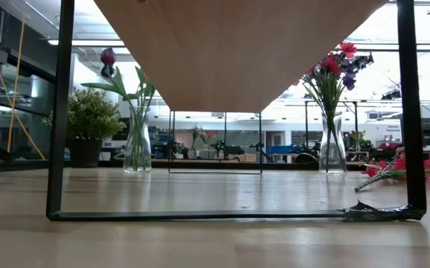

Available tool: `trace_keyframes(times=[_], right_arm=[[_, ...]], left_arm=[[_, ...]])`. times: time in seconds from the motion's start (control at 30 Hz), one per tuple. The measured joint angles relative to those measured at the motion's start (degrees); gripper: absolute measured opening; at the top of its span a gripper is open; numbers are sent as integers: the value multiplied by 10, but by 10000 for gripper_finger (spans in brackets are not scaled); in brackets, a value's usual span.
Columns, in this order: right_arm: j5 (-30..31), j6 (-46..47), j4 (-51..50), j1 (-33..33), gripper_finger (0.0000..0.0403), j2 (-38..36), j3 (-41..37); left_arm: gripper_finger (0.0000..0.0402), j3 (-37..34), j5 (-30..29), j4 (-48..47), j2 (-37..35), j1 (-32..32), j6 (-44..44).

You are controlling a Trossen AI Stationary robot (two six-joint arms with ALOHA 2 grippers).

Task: Pick and place flowers into a vace then onto a shelf
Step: Put the orange flowers into the right transparent vase

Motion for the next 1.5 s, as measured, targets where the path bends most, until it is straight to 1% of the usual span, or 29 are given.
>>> trace_keyframes(times=[0.2,0.47,0.6,0.7,0.77,0.8,0.93,1.13,1.27,1.37,1.5], right_arm=[[17,14,56,49,165,78,0],[-9,22,73,102,165,165,0],[-9,18,76,124,165,194,0],[3,34,71,136,165,205,0],[25,46,63,140,165,207,0],[35,49,63,141,165,208,0],[54,59,64,126,165,210,0],[82,59,67,74,165,216,0],[73,67,57,29,165,225,0],[66,79,26,2,165,226,0],[66,90,-11,-39,165,227,0]], left_arm=[[101,-4,0,-24,0,0,0],[101,-4,0,-24,0,0,6],[101,-4,-8,-30,0,0,7],[101,-4,-25,-57,0,0,-13],[101,-4,-33,-86,0,0,-58],[101,-9,-36,-81,-3,0,-68],[101,-36,-40,-80,-33,0,-93],[101,-118,-48,-82,-113,0,-126],[101,-177,-33,-83,-170,0,-148],[101,-214,-17,-83,-206,0,-147],[101,-257,-15,-82,-249,0,-147]])
